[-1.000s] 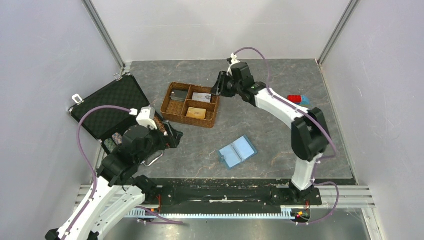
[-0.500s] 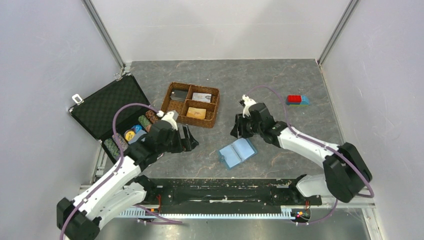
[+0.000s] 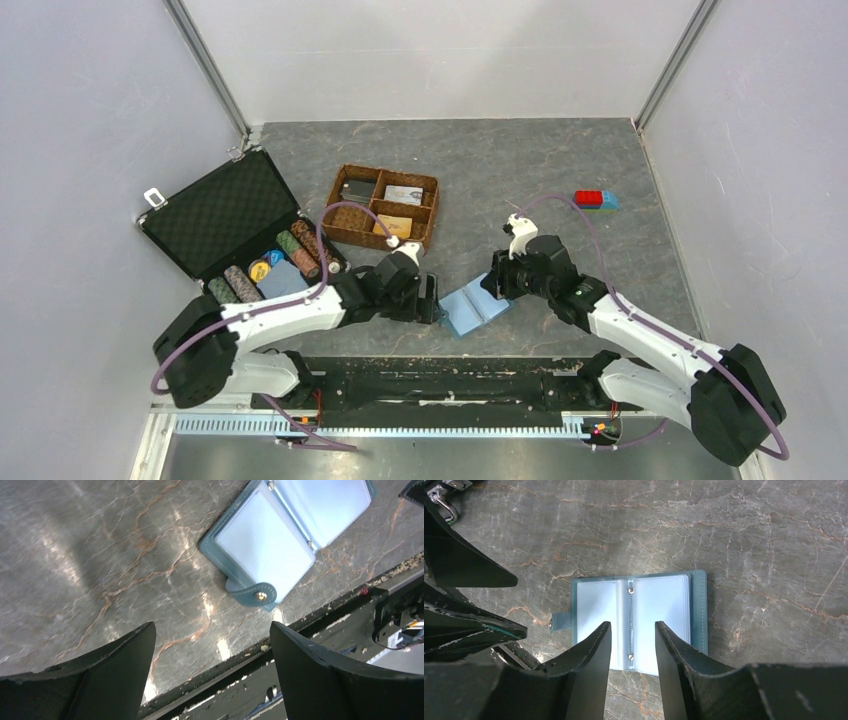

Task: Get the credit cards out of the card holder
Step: Remove the credit card from the card holder.

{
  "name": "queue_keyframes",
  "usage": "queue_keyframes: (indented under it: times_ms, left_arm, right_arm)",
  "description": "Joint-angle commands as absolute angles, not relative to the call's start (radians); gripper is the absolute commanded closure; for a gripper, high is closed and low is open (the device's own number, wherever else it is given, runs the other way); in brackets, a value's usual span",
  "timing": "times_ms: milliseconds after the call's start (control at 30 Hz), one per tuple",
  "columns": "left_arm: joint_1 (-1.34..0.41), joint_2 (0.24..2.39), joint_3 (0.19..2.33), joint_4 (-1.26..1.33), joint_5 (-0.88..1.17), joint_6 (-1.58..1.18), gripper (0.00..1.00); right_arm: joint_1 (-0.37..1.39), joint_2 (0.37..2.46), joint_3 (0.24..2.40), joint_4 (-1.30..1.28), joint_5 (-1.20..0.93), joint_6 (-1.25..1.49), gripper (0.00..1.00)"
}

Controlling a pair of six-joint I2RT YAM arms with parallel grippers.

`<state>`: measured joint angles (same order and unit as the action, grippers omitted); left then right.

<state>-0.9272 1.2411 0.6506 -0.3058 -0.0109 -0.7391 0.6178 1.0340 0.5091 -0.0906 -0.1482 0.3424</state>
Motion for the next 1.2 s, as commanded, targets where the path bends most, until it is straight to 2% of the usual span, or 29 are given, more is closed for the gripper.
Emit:
queue_keyframes:
  times_ms: [0,300,433,600,1033,1100,1167]
  left_arm:
    - [-0.966,1.333,0.728,-0.199,-0.071,-0.795,0.1]
    - [-0.994,1.475,0.761,-0.108,-0.035,-0.805,0.09]
    - [-0.999,1.504,0.771,-0.104,-0.015,-0.804,0.14]
    - [-1.0,1.481,0.738,-0.087,-0.012,-0.804,0.3]
    - [-1.0,1.379,0.65,0.024,0.042,-0.828,0.92]
    - [-1.0,1.358,0.639,0.054,0.057,-0.831,0.97]
    - [-1.0,1.342,0.629,0.066,0.057,-0.836,0.98]
  right_arm:
    - [0.619,0.991,0.482,-0.063,-0.116,0.323,0.6]
    - [0.62,0.978,0.477,-0.075,-0.087,0.307,0.6]
    - [0.619,0.988,0.473,-0.075,-0.099,0.314,0.6]
    - [0.62,0.982,0.465,-0.078,-0.106,0.323,0.59]
    - [0.623,0.99,0.408,-0.02,-0.21,0.434,0.51]
    - [0.628,0.992,0.404,-0.021,-0.206,0.427,0.48]
    - [0.632,0.994,0.401,-0.016,-0.197,0.405,0.45]
